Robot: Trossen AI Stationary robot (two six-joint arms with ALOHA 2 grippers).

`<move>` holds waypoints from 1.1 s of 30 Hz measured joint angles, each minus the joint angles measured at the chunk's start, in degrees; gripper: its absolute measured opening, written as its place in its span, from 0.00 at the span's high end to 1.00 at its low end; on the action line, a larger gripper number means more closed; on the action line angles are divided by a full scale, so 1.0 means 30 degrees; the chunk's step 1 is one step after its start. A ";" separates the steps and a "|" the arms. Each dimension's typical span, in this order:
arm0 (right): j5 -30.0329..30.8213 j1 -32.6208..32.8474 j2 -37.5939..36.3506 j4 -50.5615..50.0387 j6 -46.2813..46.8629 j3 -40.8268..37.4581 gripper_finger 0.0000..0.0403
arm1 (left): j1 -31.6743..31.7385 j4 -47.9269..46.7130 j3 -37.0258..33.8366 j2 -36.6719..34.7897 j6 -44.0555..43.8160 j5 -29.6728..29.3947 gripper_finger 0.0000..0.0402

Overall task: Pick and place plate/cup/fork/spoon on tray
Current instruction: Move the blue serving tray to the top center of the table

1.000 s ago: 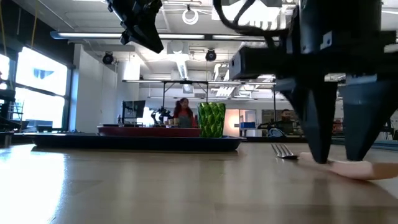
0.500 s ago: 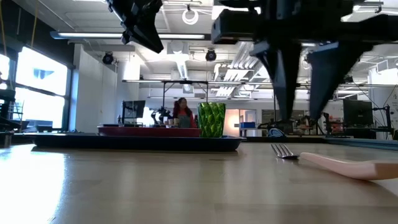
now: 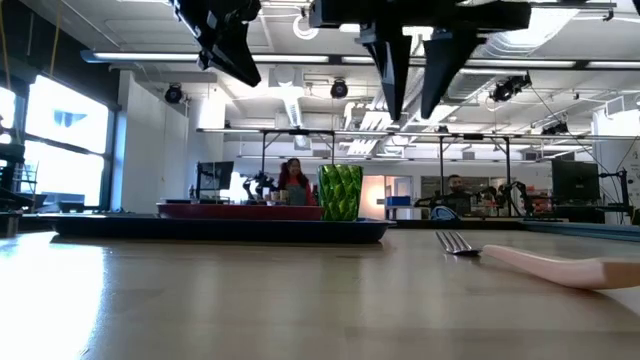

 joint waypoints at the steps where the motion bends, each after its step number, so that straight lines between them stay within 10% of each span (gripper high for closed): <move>1: 0.0264 -0.0154 -0.0001 -0.0291 -0.0327 0.0254 0.66 | 0.0128 -0.0134 -0.0001 0.0000 0.0068 -0.0003 0.83; 33: 0.5040 -1.0092 -0.4815 -0.0282 -2.1699 -0.1593 0.66 | 0.4270 -0.1690 0.0001 0.0000 -0.0265 0.0060 0.83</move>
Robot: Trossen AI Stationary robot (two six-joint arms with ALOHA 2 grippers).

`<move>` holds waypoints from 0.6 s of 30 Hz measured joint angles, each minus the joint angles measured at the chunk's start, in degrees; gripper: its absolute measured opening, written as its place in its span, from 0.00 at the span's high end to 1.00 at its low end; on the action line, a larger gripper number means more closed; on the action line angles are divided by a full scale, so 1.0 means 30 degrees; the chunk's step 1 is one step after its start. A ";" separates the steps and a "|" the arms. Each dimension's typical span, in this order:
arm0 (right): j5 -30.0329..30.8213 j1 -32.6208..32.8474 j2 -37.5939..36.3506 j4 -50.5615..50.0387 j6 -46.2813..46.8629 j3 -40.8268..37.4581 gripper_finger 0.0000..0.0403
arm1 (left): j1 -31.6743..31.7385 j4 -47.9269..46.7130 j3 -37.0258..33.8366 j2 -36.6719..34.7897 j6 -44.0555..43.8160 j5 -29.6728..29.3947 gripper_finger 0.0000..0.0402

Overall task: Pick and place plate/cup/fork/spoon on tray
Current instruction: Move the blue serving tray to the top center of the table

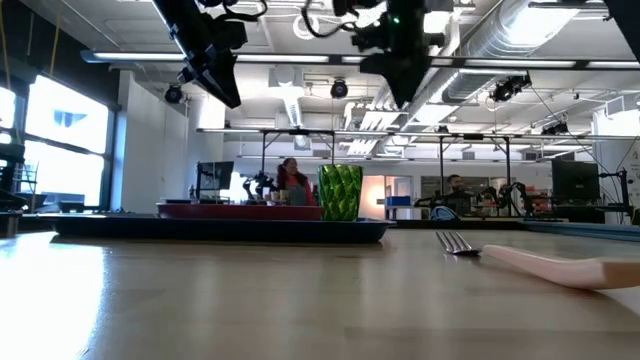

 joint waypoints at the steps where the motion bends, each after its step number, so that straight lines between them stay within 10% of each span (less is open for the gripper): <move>1: 0.0011 -0.0317 -0.0389 -0.0015 -0.0032 -0.0702 0.66 | 0.0047 -0.0001 0.0000 0.0000 0.0003 0.0000 0.83; 18: -0.4398 -0.3585 -0.9632 0.6945 0.1418 -1.2671 0.66 | 0.0271 0.0037 -0.0001 0.0000 -0.0006 -0.0087 0.83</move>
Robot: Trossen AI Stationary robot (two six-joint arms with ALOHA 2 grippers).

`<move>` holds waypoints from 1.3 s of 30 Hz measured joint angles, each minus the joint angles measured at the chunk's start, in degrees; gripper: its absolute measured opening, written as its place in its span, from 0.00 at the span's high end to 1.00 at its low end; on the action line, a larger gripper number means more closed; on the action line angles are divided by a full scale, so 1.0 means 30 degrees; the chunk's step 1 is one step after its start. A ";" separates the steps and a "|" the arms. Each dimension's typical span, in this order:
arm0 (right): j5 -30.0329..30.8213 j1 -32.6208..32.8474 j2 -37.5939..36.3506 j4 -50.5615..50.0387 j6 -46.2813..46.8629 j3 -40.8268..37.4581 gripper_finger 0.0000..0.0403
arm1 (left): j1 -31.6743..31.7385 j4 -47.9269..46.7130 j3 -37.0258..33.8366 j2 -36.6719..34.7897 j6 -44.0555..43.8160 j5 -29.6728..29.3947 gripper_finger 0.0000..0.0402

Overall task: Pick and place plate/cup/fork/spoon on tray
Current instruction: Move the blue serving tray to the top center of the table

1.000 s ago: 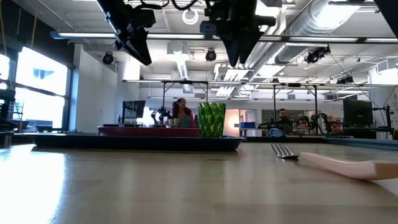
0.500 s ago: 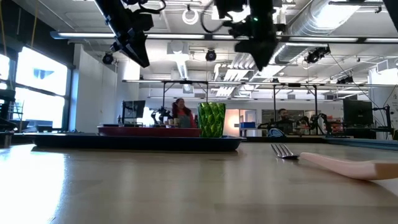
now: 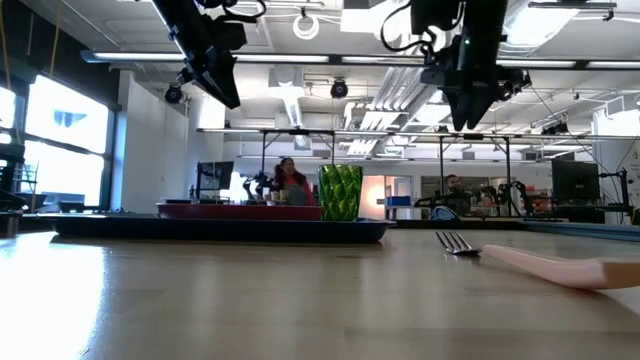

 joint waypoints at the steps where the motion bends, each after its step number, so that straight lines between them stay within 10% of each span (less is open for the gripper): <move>1: -0.0346 -0.0083 -0.0318 0.0565 0.0003 -0.0369 0.66 | 0.0000 -0.0002 0.0001 0.0000 0.0004 -0.0028 0.83; 23: -0.2725 -0.0085 -0.0746 0.5011 0.2521 -0.1704 0.51 | 0.0245 -0.0913 -0.0003 0.0000 0.0166 -0.1553 0.83; 39: -0.4192 0.1090 0.3470 0.9938 0.3806 -0.2098 0.51 | 0.3134 -0.0956 0.0001 0.0001 0.2459 -0.1519 0.83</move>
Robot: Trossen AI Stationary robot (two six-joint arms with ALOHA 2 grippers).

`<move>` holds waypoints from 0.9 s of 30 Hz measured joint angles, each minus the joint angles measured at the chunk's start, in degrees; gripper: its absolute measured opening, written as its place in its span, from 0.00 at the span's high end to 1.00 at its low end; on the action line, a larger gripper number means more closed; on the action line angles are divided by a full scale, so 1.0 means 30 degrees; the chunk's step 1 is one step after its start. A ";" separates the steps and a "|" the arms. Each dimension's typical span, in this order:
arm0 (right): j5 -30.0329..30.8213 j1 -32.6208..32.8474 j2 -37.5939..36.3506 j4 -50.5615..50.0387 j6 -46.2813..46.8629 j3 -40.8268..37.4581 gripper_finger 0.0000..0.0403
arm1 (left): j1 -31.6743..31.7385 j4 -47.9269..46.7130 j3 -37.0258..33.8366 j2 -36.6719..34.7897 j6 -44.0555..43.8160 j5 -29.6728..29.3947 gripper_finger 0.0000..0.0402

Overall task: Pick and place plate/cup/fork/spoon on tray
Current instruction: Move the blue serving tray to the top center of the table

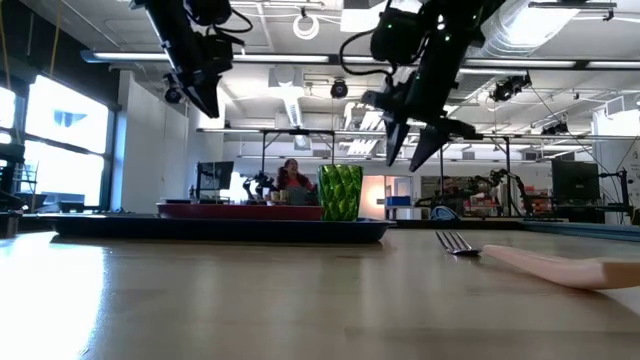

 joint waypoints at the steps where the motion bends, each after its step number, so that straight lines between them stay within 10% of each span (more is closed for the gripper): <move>1: -0.0015 0.0070 0.0270 0.0266 0.0212 0.0000 0.51 | 0.0141 0.0007 0.0000 -0.0001 0.0220 0.0010 0.83; 27: -0.0455 0.0234 0.5605 0.3741 0.2255 0.0000 0.51 | 0.2191 0.0051 0.0000 -0.0001 0.1455 0.0025 0.83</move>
